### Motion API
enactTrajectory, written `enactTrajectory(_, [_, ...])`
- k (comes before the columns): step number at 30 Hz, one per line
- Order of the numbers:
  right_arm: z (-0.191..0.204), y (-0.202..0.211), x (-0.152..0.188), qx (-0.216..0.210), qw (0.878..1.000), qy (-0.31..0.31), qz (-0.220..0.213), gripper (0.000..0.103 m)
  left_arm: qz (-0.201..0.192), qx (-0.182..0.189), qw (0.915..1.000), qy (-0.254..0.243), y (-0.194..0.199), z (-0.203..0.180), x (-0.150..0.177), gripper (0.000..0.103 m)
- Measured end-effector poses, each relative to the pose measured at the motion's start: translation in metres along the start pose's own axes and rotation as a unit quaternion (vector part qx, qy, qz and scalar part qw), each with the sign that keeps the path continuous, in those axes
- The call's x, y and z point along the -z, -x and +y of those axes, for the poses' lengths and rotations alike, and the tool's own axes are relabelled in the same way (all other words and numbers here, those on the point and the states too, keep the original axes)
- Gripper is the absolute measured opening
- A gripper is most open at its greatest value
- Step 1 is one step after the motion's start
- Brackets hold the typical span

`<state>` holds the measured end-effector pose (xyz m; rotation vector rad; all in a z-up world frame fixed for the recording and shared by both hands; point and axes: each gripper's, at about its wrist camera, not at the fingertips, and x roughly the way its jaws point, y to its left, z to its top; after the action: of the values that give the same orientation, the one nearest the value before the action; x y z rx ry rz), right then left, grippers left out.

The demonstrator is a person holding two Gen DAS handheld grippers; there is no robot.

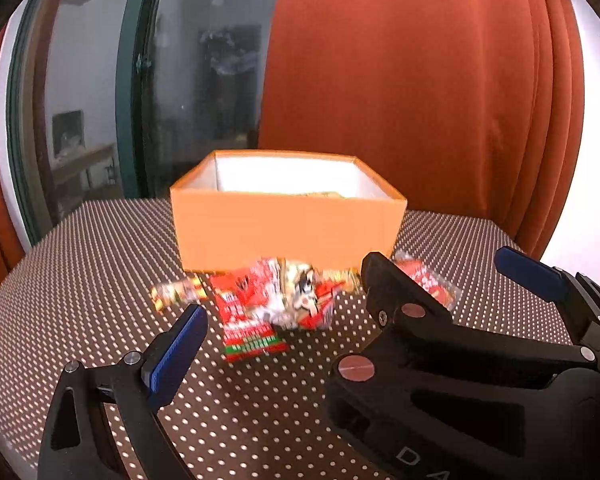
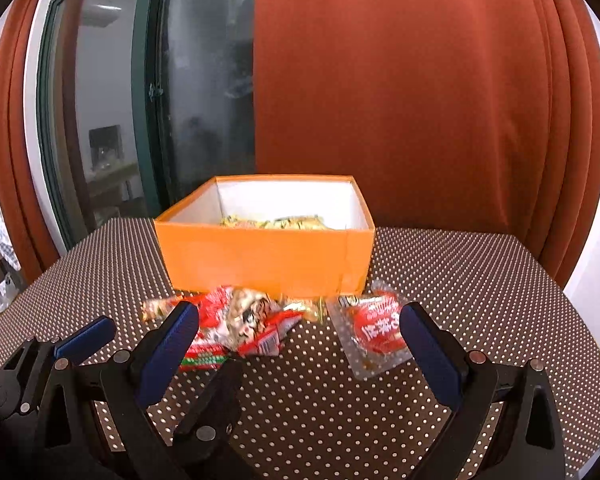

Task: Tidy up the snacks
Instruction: 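Move both tools back down to the red snack packets on the table, then grasp the red cartoon-face bag with the right tool while the left tool grasps the red spicy strip packet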

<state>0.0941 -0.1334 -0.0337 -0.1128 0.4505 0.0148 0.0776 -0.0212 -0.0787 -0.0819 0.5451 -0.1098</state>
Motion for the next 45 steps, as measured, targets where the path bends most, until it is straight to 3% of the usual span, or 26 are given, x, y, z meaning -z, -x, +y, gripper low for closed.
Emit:
enactTrajectory(5, [-0.004,-0.02,0.015,-0.003,1.0,-0.004,0.023,0.101,0.03,-0.006,0.9995,-0.01,-0.018,0.001,0.014,0.097])
enactTrajectory(17, [0.012,-0.08,0.028,-0.04,0.996,-0.022,0.08,0.101,0.076,-0.059,0.9933,-0.064,-0.06,0.026,0.023,0.097])
enactTrajectory(31, [0.045,-0.129,0.006,-0.068,0.992,-0.023,0.099,0.101,0.089,-0.07,0.9904,-0.079,-0.091,0.065,-0.006,0.097])
enactTrajectory(36, [0.046,-0.154,0.008,-0.048,0.991,-0.025,0.126,0.101,0.111,-0.069,0.9894,-0.063,-0.108,0.077,-0.002,0.097])
enactTrajectory(45, [0.045,-0.175,0.023,-0.066,0.986,-0.047,0.146,0.099,0.14,-0.063,0.9857,-0.071,-0.129,0.074,0.011,0.097])
